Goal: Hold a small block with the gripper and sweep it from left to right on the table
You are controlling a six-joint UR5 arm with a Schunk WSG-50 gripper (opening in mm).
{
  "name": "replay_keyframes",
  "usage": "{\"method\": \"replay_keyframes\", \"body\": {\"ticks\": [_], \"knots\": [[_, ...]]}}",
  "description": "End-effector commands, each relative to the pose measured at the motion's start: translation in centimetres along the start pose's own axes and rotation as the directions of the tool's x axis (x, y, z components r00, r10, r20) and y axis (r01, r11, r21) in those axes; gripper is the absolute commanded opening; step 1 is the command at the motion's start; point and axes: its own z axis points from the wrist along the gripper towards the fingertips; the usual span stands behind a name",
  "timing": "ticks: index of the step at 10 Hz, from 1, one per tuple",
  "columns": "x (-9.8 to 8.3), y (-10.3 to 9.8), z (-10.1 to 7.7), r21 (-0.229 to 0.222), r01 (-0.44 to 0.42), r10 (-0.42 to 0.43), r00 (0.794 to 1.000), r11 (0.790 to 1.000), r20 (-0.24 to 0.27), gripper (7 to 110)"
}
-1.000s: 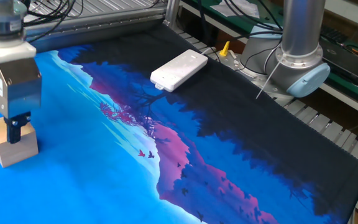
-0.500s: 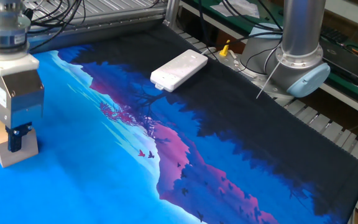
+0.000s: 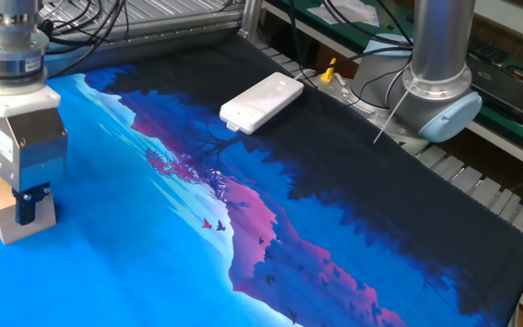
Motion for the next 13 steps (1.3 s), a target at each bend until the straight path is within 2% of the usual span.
{"method": "replay_keyframes", "body": {"ticks": [1,4,5,6,7,8,10,11,12,13], "knots": [[0.6,0.3,0.4,-0.022,-0.03,0.03,1.0,0.999,-0.003,88],[1.0,0.4,0.6,-0.018,-0.036,0.036,0.999,0.999,-0.014,88],[1.2,0.1,0.6,-0.002,-0.043,0.043,0.999,0.999,-0.02,88],[1.2,0.0,0.7,0.001,-0.056,0.056,0.998,0.998,-0.023,66],[1.6,-0.4,0.8,0.026,-0.077,0.078,0.996,0.997,-0.034,66],[1.7,-0.4,0.8,0.032,-0.09,0.091,0.995,0.995,-0.04,66],[1.9,-0.1,0.9,0.026,-0.111,0.112,0.993,0.993,-0.048,66],[2.0,-0.2,0.9,0.034,-0.117,0.119,0.992,0.993,-0.048,22],[2.2,-0.6,1.0,0.053,-0.127,0.13,0.99,0.991,-0.055,22],[2.2,-0.3,1.0,0.044,-0.14,0.143,0.988,0.989,-0.059,7]]}}
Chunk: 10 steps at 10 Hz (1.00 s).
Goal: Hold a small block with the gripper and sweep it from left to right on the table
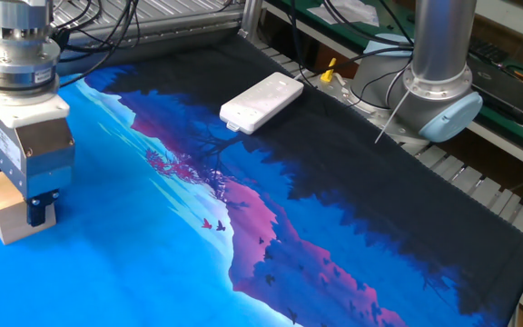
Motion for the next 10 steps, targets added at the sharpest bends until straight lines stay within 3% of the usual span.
{"method": "replay_keyframes", "body": {"ticks": [1,10], "knots": [[0.15,0.77,-0.05,-0.029,-0.053,0.053,0.999,0.998,-0.011,7],[0.03,0.53,-0.04,-0.019,-0.054,0.054,0.999,0.998,-0.006,7]]}}
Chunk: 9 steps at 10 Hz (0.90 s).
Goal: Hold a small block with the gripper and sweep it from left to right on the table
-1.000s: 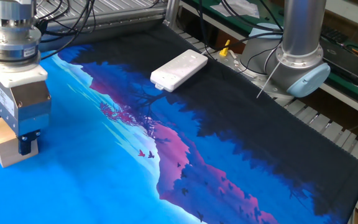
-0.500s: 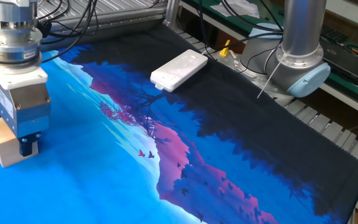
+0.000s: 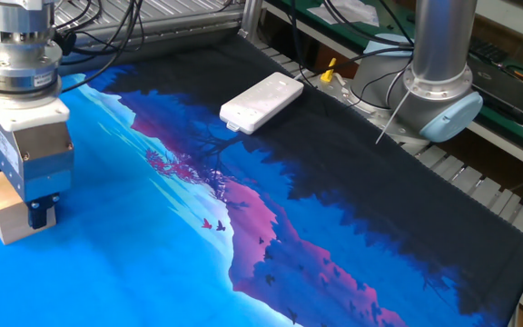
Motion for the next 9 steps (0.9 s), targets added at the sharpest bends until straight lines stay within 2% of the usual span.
{"method": "replay_keyframes", "body": {"ticks": [1,2,3,4,5,9], "knots": [[0.1,0.0,-0.1,-0.007,-0.001,0.001,1.0,1.0,-0.003,7],[-0.2,1.0,-0.1,-0.048,0.061,-0.061,0.998,0.997,0.012,7],[0.2,2.6,-0.2,-0.119,0.113,-0.112,0.994,0.986,0.015,88],[0.4,1.5,-0.1,-0.076,0.129,-0.129,0.992,0.989,0.002,88],[0.3,1.1,-0.1,-0.06,0.13,-0.13,0.991,0.99,0.006,107],[-0.2,0.7,0.0,-0.043,0.136,-0.135,0.991,0.99,0.023,107]]}}
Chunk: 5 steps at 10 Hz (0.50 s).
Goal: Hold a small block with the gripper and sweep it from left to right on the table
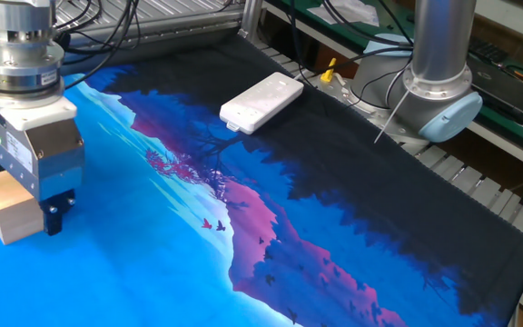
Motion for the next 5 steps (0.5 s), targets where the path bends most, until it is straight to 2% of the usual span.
{"method": "replay_keyframes", "body": {"ticks": [1,2,3,5], "knots": [[-0.2,-0.1,-0.1,-0.004,0.004,-0.004,1.0,1.0,0.01,107],[-0.2,-0.1,0.0,-0.004,0.0,0.0,1.0,1.0,0.009,107],[0.0,-0.4,0.1,0.01,-0.026,0.026,1.0,1.0,-0.003,88],[0.2,-1.5,0.1,0.053,-0.048,0.049,0.999,0.997,-0.015,88]]}}
